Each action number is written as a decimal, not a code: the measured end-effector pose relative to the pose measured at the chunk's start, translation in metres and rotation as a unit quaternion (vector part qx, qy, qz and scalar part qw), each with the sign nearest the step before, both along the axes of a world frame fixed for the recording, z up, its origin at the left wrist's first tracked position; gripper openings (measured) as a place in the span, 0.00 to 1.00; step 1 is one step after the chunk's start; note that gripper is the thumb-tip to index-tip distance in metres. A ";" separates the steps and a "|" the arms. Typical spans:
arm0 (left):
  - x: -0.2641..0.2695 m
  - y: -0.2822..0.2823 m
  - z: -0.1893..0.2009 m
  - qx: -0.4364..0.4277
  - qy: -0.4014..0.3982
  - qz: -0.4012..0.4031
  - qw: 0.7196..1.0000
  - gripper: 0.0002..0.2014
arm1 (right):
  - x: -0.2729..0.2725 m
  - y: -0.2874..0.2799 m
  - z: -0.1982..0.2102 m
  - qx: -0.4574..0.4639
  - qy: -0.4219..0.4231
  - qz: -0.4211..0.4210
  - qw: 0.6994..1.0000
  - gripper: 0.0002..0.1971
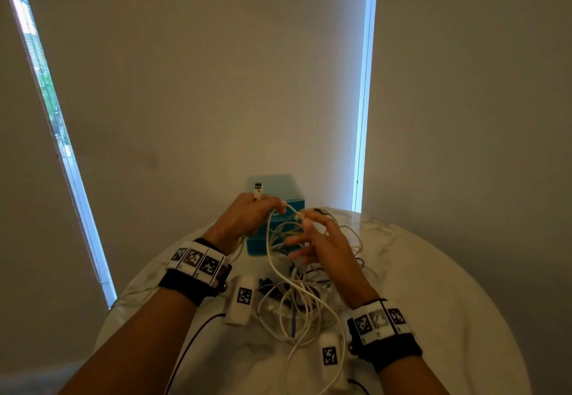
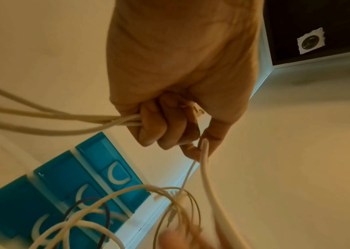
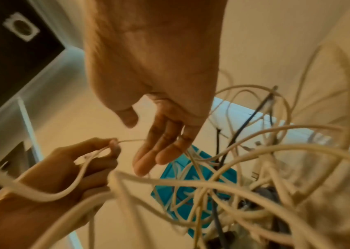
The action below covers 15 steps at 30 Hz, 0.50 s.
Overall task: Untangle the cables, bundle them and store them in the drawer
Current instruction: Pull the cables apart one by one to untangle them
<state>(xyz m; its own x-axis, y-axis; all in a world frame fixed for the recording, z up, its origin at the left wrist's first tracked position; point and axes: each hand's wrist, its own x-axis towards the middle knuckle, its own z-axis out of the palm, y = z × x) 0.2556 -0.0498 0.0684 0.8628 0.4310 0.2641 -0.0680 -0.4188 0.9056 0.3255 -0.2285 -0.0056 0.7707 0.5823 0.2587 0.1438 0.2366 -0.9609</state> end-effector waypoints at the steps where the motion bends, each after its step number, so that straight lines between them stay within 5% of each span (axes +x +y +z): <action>1: -0.001 0.001 0.000 -0.006 -0.006 0.016 1.000 0.09 | 0.007 -0.002 -0.005 -0.021 0.039 -0.025 0.999 0.16; 5: -0.008 0.005 0.002 -0.041 -0.072 0.069 0.994 0.12 | 0.024 -0.001 -0.025 -0.057 0.082 -0.111 0.989 0.18; 9: -0.011 0.002 -0.005 -0.054 -0.079 0.000 0.995 0.12 | 0.016 0.003 -0.014 0.010 0.029 -0.160 0.987 0.16; 13: -0.007 -0.012 -0.022 0.011 -0.052 -0.037 0.998 0.16 | -0.002 0.006 0.002 0.052 0.077 -0.063 0.994 0.29; 15: -0.006 -0.014 -0.031 0.045 -0.028 -0.029 0.998 0.17 | -0.004 0.005 0.006 0.096 0.104 -0.014 0.990 0.27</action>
